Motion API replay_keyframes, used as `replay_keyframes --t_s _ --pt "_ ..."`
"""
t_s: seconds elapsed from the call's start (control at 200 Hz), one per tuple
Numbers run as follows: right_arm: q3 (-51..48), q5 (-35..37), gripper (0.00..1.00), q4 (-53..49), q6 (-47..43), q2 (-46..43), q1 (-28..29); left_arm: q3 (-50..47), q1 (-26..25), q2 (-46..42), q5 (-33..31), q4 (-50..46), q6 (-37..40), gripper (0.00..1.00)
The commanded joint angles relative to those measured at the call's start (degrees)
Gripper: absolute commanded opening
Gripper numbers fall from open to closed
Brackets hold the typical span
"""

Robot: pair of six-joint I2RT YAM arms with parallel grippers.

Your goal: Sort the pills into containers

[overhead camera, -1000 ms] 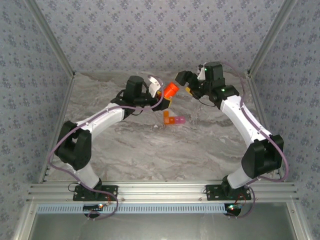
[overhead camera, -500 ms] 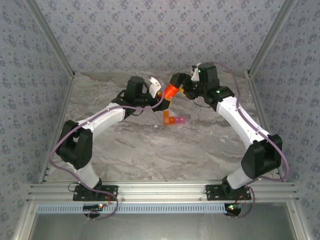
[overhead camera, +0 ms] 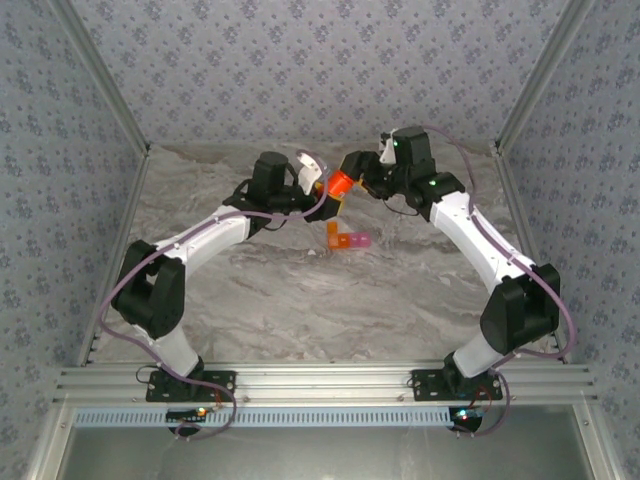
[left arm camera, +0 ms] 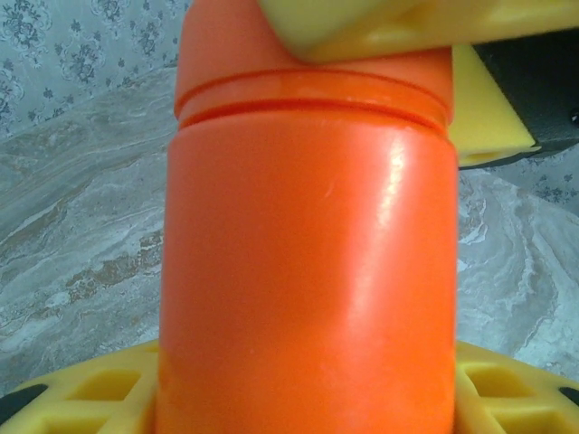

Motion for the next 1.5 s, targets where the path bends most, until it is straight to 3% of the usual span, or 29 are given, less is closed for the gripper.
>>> replay_keyframes --t_s 0.0,0.14,0.315,0.425,0.505,0.57,0.68,0.75,0.91,1.169,1.494 --pt "-0.33 -1.45 0.50 0.76 -0.90 0.23 0.35 2.02 -0.08 -0.42 1.40 2.02 -0.32 0.00" --pt "-1.25 -5.00 0.46 3.30 -4.53 0.33 -0.53 1.61 0.16 -0.96 2.37 3.44 -1.80 0.00" --pt "-5.71 -18.55 0.50 16.92 -18.39 -1.76 -3.10 0.80 1.52 -1.87 8.68 8.38 -7.46 0.00" --pt "-8.01 -25.76 0.50 24.60 -16.50 -1.96 -5.51 -0.47 2.65 -2.02 13.43 14.20 -14.15 0.00" --pt "-7.12 -26.90 0.50 25.00 -14.46 -1.62 -5.89 -1.24 2.89 -2.54 14.05 15.81 -15.73 0.00" --pt "-5.90 -26.26 0.52 23.21 -14.19 -1.45 -5.55 -1.49 2.74 -2.74 13.27 14.92 -14.77 0.00" --pt "-3.87 -23.23 0.85 19.44 -12.04 -2.08 -5.44 -0.91 2.68 -2.96 10.55 10.58 -11.32 0.00" --pt "-3.34 -20.30 0.92 18.08 -9.70 -3.26 -6.04 -0.90 2.62 -3.23 8.14 8.35 -8.83 0.00" --pt "-1.97 -12.55 0.93 11.87 -4.82 -5.02 -6.85 -0.52 0.96 -4.36 0.10 2.65 -0.75 0.00" --pt "-2.41 -0.61 0.91 3.61 0.20 -5.45 -5.90 -1.24 -1.01 -5.38 -7.59 1.01 5.22 0.00" --pt "-2.45 -1.45 0.89 5.91 1.32 -3.11 -3.31 -0.88 -1.37 -4.68 -7.35 0.80 5.47 0.00"
